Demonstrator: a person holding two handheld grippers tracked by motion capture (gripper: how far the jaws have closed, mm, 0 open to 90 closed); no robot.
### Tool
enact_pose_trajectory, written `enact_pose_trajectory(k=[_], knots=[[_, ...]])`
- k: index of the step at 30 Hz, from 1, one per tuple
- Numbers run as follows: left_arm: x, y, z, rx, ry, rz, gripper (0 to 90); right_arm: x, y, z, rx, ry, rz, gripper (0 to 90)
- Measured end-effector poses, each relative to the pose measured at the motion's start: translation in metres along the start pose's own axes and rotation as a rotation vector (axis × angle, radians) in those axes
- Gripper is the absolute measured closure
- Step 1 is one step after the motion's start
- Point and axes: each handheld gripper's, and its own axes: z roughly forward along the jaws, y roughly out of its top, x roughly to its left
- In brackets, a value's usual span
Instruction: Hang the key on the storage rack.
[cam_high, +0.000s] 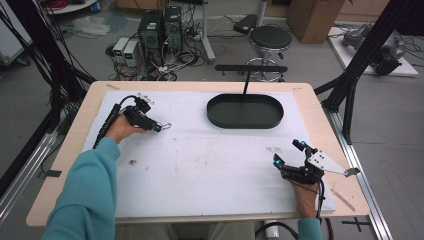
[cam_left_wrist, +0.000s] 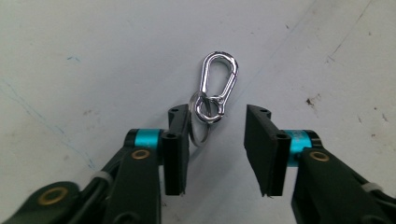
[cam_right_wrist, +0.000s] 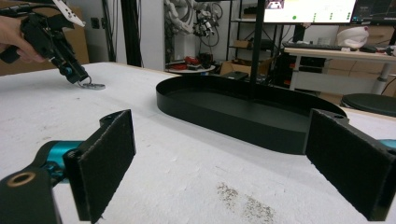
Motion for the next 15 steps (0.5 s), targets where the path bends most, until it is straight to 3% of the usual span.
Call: enact_pose_trajectory(k=[15], knots=[[-0.0018, -0.0011, -0.0035, -0.010, 0.015, 0.014, 79.6, 0.0003, 0.0002, 0.0002, -0.001, -0.002, -0.003, 8.6]])
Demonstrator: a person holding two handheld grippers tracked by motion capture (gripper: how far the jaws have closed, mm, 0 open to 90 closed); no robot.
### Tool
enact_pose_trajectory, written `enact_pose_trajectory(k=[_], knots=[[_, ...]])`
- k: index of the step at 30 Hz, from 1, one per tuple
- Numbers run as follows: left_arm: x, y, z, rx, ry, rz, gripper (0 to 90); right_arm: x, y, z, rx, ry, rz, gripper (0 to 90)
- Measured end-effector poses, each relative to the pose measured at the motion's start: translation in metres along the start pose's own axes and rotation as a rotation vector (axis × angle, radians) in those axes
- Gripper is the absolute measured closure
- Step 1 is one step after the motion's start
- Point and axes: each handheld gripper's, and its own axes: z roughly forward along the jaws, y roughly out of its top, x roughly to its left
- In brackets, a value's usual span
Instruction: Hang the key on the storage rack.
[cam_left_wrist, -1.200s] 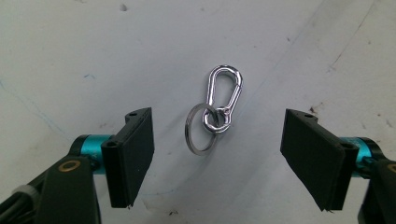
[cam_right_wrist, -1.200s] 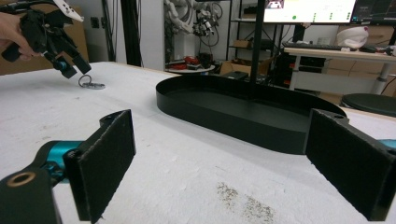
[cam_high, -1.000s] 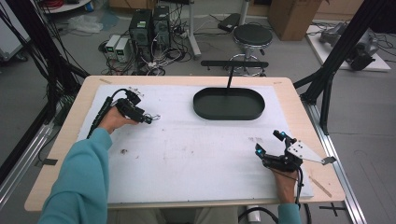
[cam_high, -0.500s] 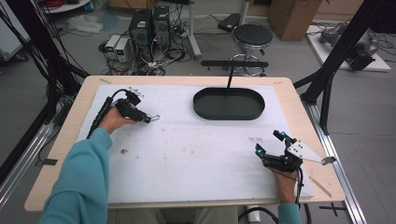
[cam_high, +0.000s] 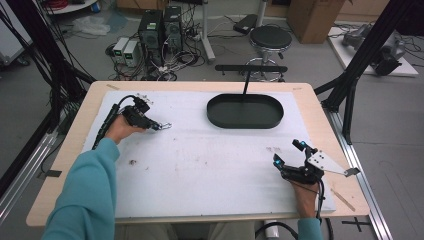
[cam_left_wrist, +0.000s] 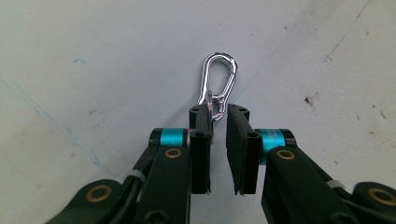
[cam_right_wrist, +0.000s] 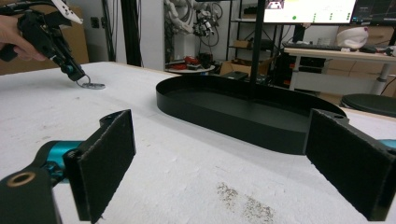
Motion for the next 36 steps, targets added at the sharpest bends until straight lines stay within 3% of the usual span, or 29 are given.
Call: enact_pose_trajectory(k=[16, 21, 24, 32, 36], knots=[[-0.002, -0.001, 0.000, -0.009, 0.017, 0.009, 87.7, 0.000, 0.000, 0.000, -0.001, 0.000, 0.003, 8.6], [-0.005, -0.002, 0.000, -0.015, 0.053, 0.013, 88.0, 0.000, 0.000, 0.000, 0.000, 0.000, 0.004, 8.6], [-0.007, -0.004, 0.000, -0.035, 0.069, 0.017, 88.1, 0.000, 0.000, 0.000, 0.001, 0.000, 0.005, 8.6], [-0.008, -0.011, -0.003, -0.078, 0.060, -0.009, 88.1, 0.000, 0.000, 0.000, 0.001, 0.000, 0.002, 8.6], [-0.013, -0.010, -0.006, -0.103, 0.056, 0.014, 88.2, 0.000, 0.000, 0.000, -0.002, 0.002, -0.002, 8.6]])
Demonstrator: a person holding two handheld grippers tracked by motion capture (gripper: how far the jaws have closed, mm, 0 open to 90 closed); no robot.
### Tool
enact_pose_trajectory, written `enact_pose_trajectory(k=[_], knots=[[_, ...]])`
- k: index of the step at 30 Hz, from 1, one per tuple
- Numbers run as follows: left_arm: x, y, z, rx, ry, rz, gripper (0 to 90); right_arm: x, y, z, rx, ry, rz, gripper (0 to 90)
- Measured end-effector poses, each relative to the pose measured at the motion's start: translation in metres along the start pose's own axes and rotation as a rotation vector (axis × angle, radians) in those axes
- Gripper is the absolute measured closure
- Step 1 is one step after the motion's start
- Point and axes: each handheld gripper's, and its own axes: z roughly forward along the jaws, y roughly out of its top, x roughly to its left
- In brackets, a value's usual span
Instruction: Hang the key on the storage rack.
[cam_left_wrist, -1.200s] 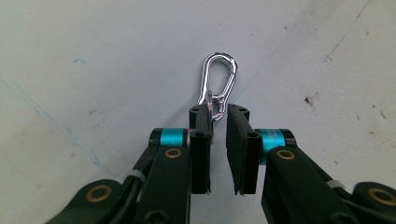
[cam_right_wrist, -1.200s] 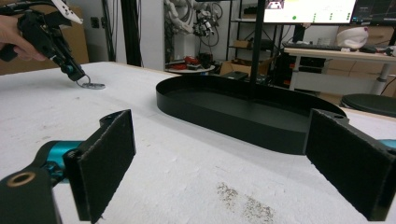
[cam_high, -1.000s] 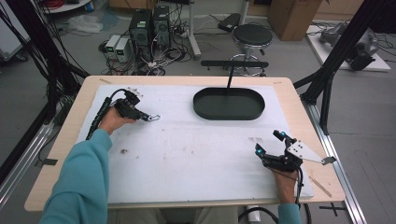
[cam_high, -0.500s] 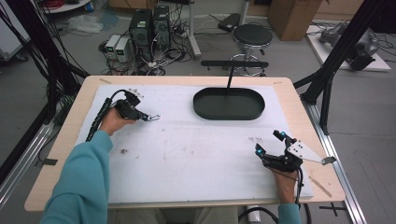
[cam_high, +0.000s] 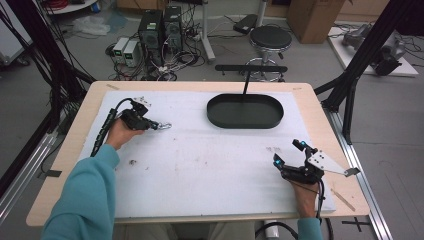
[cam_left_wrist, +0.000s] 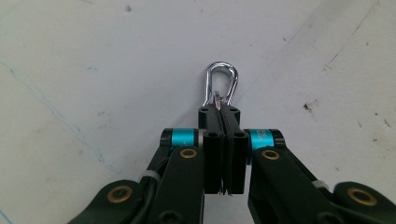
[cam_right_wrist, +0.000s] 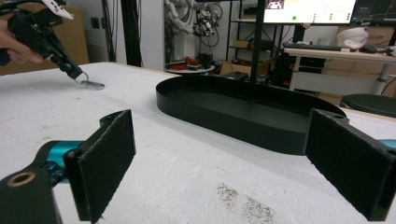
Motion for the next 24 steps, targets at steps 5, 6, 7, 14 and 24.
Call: enact_pose_trajectory(k=[5, 6, 7, 14, 24], knots=[[-0.005, 0.002, -0.004, -0.041, -0.009, 0.010, 88.2, 0.000, 0.001, 0.000, 0.006, 0.002, 0.016, 8.6], [-0.007, 0.003, -0.006, -0.057, -0.007, 0.005, 88.2, -0.002, 0.001, 0.001, 0.009, 0.004, 0.014, 8.6], [-0.008, 0.004, -0.007, -0.070, -0.018, 0.006, 88.1, -0.003, 0.002, 0.002, 0.019, 0.008, 0.016, 8.6], [-0.019, 0.011, -0.024, -0.181, -0.035, 0.018, 88.1, -0.007, 0.016, -0.001, 0.037, 0.047, 0.054, 8.6], [-0.049, 0.023, -0.048, -0.322, -0.098, 0.076, 88.1, -0.002, 0.070, 0.006, 0.002, 0.230, 0.058, 8.6]])
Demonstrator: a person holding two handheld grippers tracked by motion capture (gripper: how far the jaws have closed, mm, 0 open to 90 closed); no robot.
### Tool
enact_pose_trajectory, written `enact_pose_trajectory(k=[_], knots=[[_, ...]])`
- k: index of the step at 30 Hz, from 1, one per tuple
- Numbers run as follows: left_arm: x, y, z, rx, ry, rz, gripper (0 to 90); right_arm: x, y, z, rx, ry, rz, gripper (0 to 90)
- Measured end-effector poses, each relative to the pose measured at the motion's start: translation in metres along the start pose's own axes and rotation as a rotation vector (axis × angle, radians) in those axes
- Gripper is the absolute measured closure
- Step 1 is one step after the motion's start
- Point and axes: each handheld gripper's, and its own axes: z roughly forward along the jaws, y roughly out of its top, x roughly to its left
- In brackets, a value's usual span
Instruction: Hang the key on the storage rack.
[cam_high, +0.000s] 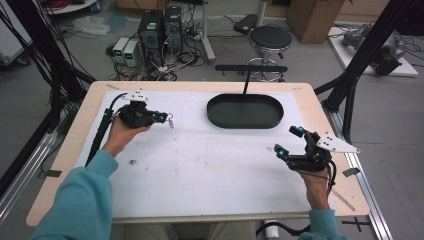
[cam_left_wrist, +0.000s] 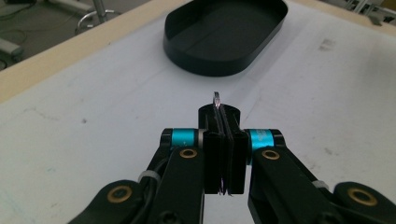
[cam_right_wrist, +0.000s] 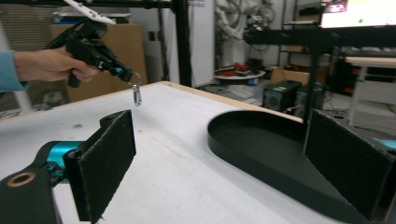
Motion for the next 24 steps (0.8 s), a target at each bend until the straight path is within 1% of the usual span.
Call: enact_pose_trajectory(k=[1, 2, 5, 8, 9, 10, 12, 13, 15, 16, 18, 21, 24], knots=[[-0.003, 0.001, -0.001, -0.005, -0.007, 0.011, 88.1, 0.001, 0.007, 0.003, 0.005, 0.016, -0.013, 8.6], [-0.007, 0.003, -0.002, -0.020, -0.011, 0.011, 88.1, 0.002, 0.010, 0.005, 0.012, 0.025, -0.018, 8.6], [-0.019, 0.009, -0.006, -0.052, -0.031, 0.042, 88.1, 0.003, 0.021, 0.013, 0.007, 0.084, -0.012, 8.6], [-0.031, 0.016, -0.008, -0.085, -0.073, 0.057, 88.1, 0.005, 0.031, 0.021, 0.038, 0.128, -0.025, 8.6], [-0.034, 0.019, -0.009, -0.094, -0.091, 0.064, 88.1, 0.006, 0.036, 0.027, 0.054, 0.173, -0.032, 8.6], [-0.039, 0.022, -0.009, -0.105, -0.103, 0.068, 88.1, 0.006, 0.036, 0.027, 0.054, 0.173, -0.032, 8.6], [-0.048, 0.027, -0.009, -0.127, -0.139, 0.080, 88.1, 0.008, 0.042, 0.034, 0.069, 0.217, -0.036, 8.6], [-0.053, 0.029, -0.009, -0.138, -0.155, 0.088, 88.1, 0.010, 0.045, 0.036, 0.079, 0.229, -0.034, 8.6], [-0.062, 0.033, -0.007, -0.141, -0.174, 0.104, 88.1, 0.012, 0.050, 0.043, 0.095, 0.254, -0.047, 8.6], [-0.065, 0.034, -0.006, -0.142, -0.181, 0.106, 88.1, 0.014, 0.053, 0.046, 0.108, 0.266, -0.058, 8.7], [-0.071, 0.036, -0.004, -0.144, -0.193, 0.125, 88.1, 0.016, 0.057, 0.051, 0.121, 0.284, -0.070, 8.7], [-0.075, 0.038, -0.002, -0.149, -0.215, 0.125, 88.1, 0.020, 0.064, 0.059, 0.134, 0.325, -0.095, 8.7], [-0.078, 0.039, 0.000, -0.161, -0.236, 0.123, 88.1, 0.023, 0.071, 0.066, 0.145, 0.361, -0.103, 8.7]])
